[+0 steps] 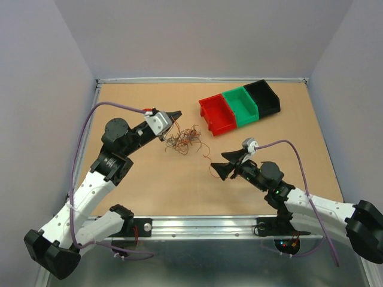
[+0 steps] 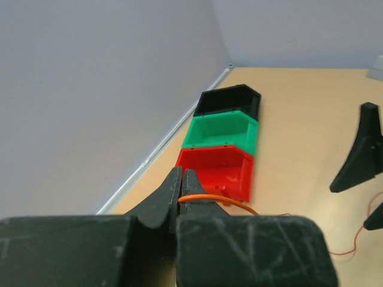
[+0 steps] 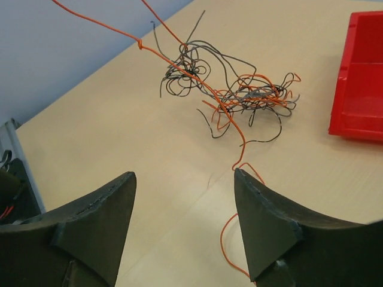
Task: Untangle the cables
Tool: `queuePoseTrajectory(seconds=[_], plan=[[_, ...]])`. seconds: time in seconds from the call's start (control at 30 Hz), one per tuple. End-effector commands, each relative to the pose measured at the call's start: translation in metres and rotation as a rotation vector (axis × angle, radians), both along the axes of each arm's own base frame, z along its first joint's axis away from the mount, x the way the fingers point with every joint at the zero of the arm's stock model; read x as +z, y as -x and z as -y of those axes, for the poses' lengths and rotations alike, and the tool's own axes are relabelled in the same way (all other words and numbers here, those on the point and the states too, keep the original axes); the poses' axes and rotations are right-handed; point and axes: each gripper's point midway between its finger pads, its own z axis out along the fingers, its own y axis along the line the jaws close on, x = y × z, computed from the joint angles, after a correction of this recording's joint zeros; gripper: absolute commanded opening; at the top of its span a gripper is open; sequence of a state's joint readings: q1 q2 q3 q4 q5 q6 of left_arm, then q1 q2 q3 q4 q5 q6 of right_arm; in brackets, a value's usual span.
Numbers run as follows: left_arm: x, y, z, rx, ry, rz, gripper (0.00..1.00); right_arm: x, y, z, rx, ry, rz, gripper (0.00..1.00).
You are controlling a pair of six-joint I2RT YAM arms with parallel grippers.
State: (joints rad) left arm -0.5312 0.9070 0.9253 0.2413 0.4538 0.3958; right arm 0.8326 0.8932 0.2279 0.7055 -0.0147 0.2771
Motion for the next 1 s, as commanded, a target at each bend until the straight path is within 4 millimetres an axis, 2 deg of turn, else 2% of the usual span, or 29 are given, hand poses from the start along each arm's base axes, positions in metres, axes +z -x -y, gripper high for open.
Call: queuePoseTrajectory(seconds=[0.0,0.1,0.13,0.17,0.23,0.27,0.3,0.47,0.5,0.63,0.77,0.83,0.87,0.9,0.93,0.97], plan=[[0.031,0.038,0.006,-0.148,0.043,0.204,0.00,0.016,0.002,-0.005,0.040,-0.017,0.115,0.77],[0.021,0.043,0.010,-0.183,0.025,0.208,0.00,0.030,-0.010,-0.008,0.013,0.003,0.193,0.78],[0.021,0.043,0.011,-0.190,0.026,0.203,0.00,0.031,-0.014,-0.011,0.008,0.019,0.213,0.78],[0.021,0.044,0.011,-0.194,0.023,0.199,0.00,0.044,-0.021,-0.014,-0.004,0.033,0.266,0.78],[0.023,0.045,0.012,-0.205,0.023,0.198,0.00,0.056,-0.028,-0.019,-0.018,0.042,0.312,0.78],[0.024,0.046,0.012,-0.208,0.023,0.200,0.00,0.055,-0.032,-0.024,-0.009,0.055,0.315,0.78],[0.024,0.047,0.012,-0.208,0.023,0.202,0.00,0.072,-0.034,-0.033,0.011,0.054,0.369,0.78],[0.021,0.049,0.012,-0.216,0.019,0.199,0.00,0.092,-0.040,-0.064,0.104,0.056,0.430,0.78],[0.021,0.049,0.011,-0.214,0.020,0.199,0.00,0.102,-0.040,-0.067,0.113,0.042,0.449,0.78],[0.012,0.050,0.012,-0.219,0.011,0.187,0.00,0.117,-0.033,-0.075,0.168,0.009,0.469,0.78],[0.005,0.054,0.018,-0.266,0.004,0.172,0.00,0.120,-0.032,-0.085,0.214,0.006,0.477,0.77],[0.004,0.053,0.019,-0.272,0.004,0.163,0.00,0.125,-0.026,-0.096,0.279,-0.001,0.496,0.76],[0.005,0.053,0.019,-0.272,0.005,0.165,0.00,0.119,-0.025,-0.102,0.311,0.007,0.488,0.75],[0.005,0.052,0.019,-0.271,0.004,0.162,0.00,0.126,-0.024,-0.108,0.340,-0.009,0.491,0.75],[0.005,0.052,0.020,-0.272,0.005,0.160,0.00,0.125,-0.017,-0.114,0.395,-0.013,0.493,0.74],[0.005,0.052,0.020,-0.274,0.007,0.159,0.00,0.117,-0.020,-0.121,0.414,-0.002,0.477,0.74]])
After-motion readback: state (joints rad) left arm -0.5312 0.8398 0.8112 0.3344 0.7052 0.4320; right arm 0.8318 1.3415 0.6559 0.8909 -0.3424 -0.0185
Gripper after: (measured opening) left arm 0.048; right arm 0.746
